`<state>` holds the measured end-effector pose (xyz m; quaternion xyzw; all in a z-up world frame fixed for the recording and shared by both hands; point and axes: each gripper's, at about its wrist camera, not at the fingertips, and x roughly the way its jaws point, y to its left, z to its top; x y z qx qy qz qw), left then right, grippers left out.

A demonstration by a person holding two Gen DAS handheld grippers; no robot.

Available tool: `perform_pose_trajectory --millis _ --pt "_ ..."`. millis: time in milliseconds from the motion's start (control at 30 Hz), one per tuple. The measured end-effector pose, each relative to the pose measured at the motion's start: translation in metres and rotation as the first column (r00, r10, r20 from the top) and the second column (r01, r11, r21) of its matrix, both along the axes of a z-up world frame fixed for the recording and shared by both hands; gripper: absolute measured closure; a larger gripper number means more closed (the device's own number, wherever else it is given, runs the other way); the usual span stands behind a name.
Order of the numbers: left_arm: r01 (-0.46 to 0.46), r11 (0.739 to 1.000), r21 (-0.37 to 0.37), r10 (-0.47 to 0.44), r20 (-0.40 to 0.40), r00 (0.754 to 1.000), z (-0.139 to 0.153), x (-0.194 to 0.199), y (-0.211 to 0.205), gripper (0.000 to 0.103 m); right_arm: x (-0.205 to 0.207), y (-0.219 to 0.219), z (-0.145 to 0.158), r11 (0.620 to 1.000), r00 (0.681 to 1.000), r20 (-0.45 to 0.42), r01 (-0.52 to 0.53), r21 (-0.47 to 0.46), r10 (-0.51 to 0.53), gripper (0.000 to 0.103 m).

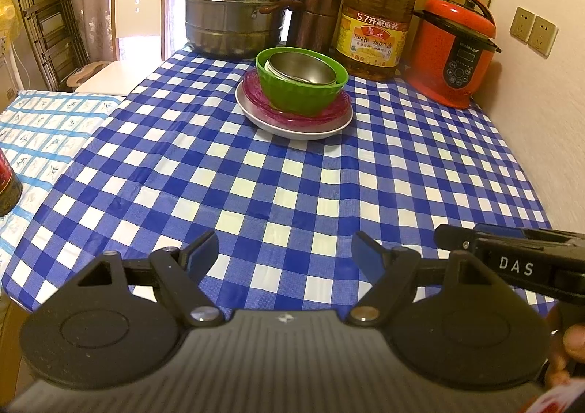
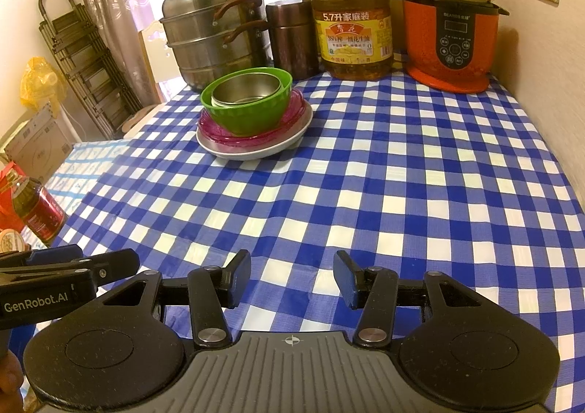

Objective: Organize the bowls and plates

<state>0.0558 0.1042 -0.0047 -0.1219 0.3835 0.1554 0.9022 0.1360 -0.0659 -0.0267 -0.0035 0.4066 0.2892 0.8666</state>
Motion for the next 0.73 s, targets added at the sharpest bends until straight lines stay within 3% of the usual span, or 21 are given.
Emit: perform_pose_trajectory --millis 733 --pt "0.007 1.000 0.010 -0.007 -0.001 1.000 -0.0004 0.0015 -0.0016 0.025 -0.0001 -0.0002 0.0000 1.000 1.000 0.000 -0.001 0.000 0.001 0.053"
